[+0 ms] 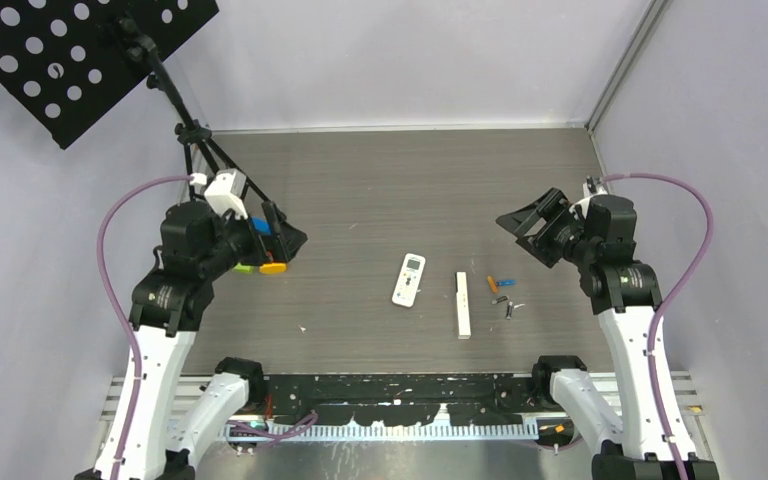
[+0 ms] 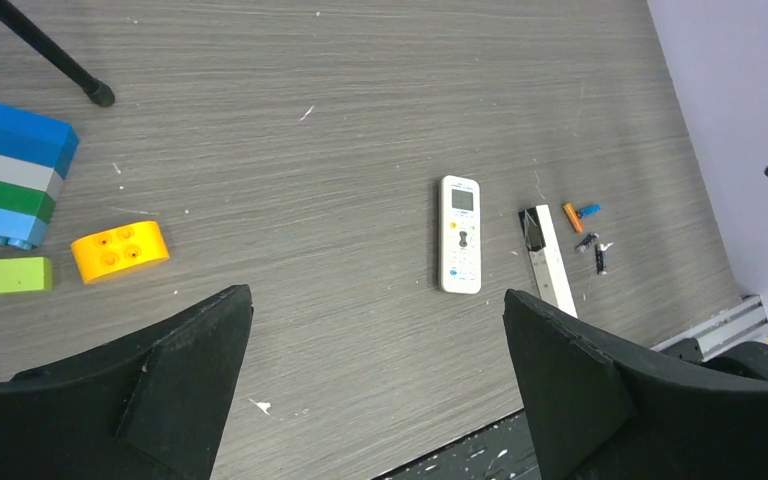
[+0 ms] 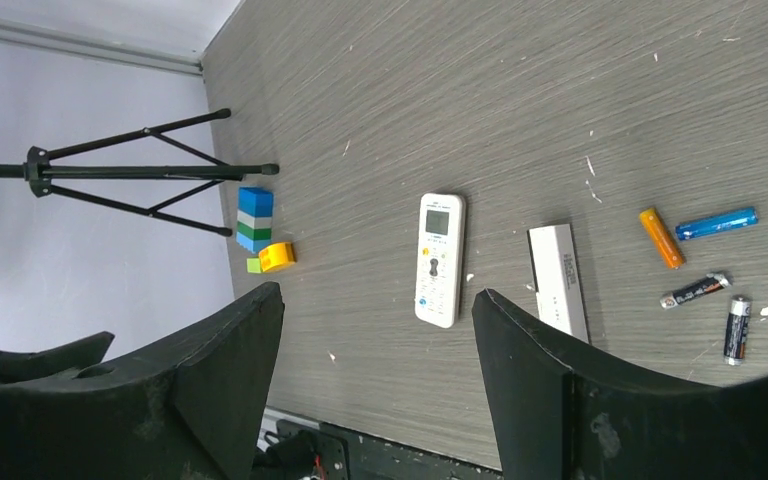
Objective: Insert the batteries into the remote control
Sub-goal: Pick up the remote control from the center of the board.
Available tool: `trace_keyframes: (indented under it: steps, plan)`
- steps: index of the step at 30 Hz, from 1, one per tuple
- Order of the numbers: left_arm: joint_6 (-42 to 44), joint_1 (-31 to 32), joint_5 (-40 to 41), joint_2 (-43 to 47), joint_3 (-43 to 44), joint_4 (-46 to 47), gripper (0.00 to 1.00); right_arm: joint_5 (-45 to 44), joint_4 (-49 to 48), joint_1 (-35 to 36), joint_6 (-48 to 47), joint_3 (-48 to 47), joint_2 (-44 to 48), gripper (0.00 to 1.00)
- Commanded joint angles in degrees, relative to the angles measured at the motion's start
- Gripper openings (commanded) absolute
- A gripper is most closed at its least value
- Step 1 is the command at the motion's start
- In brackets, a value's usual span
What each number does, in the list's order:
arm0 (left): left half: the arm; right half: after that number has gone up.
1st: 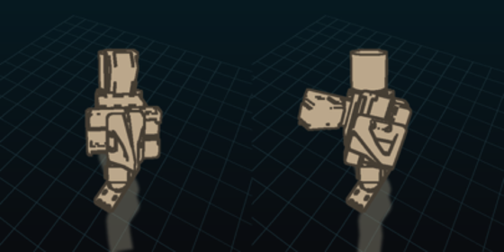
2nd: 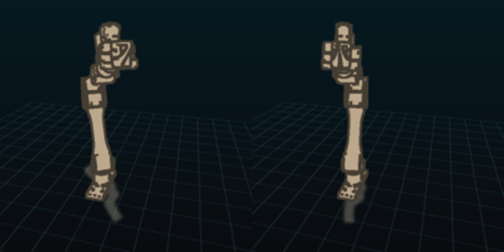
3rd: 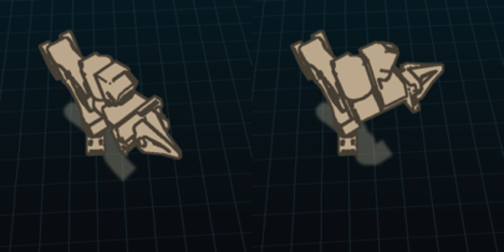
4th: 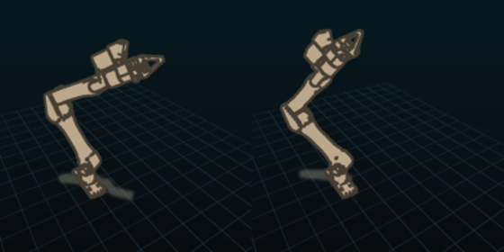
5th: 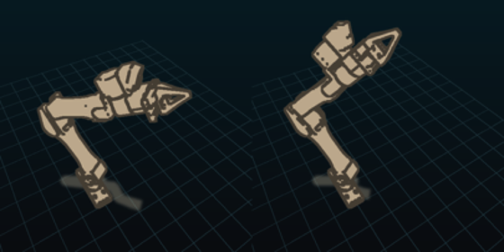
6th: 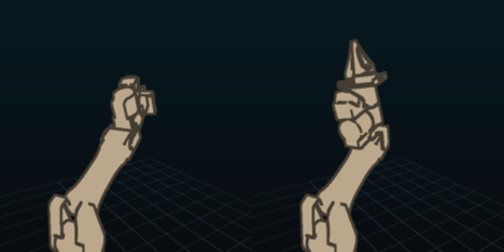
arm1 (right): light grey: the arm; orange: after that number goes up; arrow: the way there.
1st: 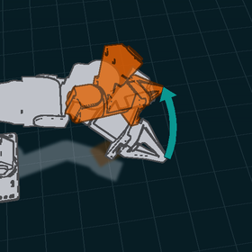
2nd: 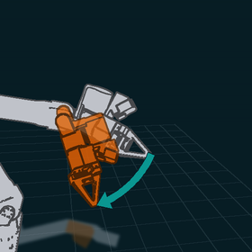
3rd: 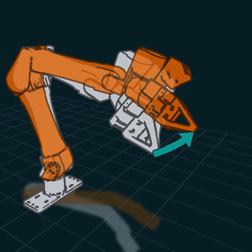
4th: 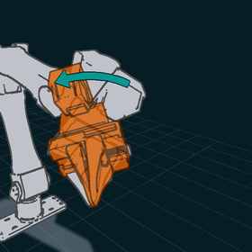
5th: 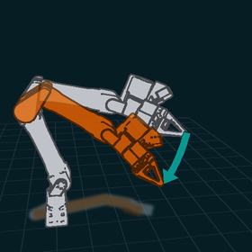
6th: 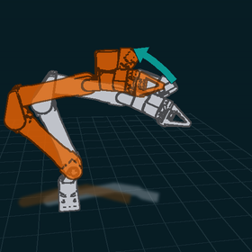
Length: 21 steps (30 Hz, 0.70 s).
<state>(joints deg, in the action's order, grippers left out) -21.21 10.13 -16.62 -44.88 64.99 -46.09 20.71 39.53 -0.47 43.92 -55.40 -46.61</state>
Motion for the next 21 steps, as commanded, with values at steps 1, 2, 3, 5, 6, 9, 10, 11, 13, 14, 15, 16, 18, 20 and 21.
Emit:
trace_keyframes:
  steps: [1,2,3,5,6,9,10,11,13,14,15,16,18,20,21]
  plan:
    - [-2.3,0.0,2.7,4.7,-5.6,8.7,1.0,1.7,1.3,0.2,0.3,0.0,2.8,0.75]
    - [-2.5,0.0,2.8,5.6,-7.0,10.7,1.0,1.3,1.5,0.2,0.1,0.4,3.2,0.75]
    - [-2.2,0.0,2.7,6.2,-8.4,12.3,1.0,0.9,1.8,0.1,-0.6,0.8,3.5,0.75]
    - [-1.4,0.0,2.0,6.4,-9.3,12.7,1.0,-0.3,3.3,0.2,-1.8,1.5,3.7,0.75]
    - [-1.5,0.0,1.1,6.1,-9.4,12.2,1.0,-0.9,4.1,0.2,-2.4,2.0,3.8,0.75]
    - [-3.5,0.1,-1.4,4.0,-10.7,12.6,1.0,-2.0,5.8,0.2,-2.7,4.6,4.7,0.75]
    - [-5.0,0.1,-1.9,2.9,-11.3,13.2,1.0,-1.9,5.7,0.2,-2.7,5.7,5.2,0.75]
    - [-6.4,0.3,-5.0,1.7,-12.2,14.7,0.98,-1.8,5.3,0.3,-2.3,7.0,5.7,0.75]
    - [-8.9,2.1,-8.7,-2.0,-14.1,18.8,0.95,-1.3,4.4,0.3,-1.9,9.6,6.3,0.75]
    - [-10.3,3.9,-8.2,-4.1,-15.0,20.4,0.94,-1.0,4.4,0.3,-2.0,10.1,6.2,0.75]
    - [-11.2,6.1,-6.3,-6.2,-15.6,21.8,0.93,-0.7,4.9,0.3,-2.0,10.3,5.9,0.74]
    - [-11.8,8.6,-4.1,-8.7,-16.0,22.7,0.93,-0.4,5.6,0.3,-2.0,10.2,5.5,0.74]
    - [-12.0,14.7,1.0,-13.6,-15.8,25.1,0.93,0.3,6.1,0.5,-1.8,10.1,5.3,0.75]
    - [-11.5,21.1,6.7,-18.7,-15.0,27.9,0.95,1.0,4.4,0.5,-2.2,11.4,6.0,0.78]
    - [-11.3,23.6,9.6,-21.7,-14.0,28.8,0.99,1.1,3.6,0.5,-2.3,12.0,6.6,0.81]
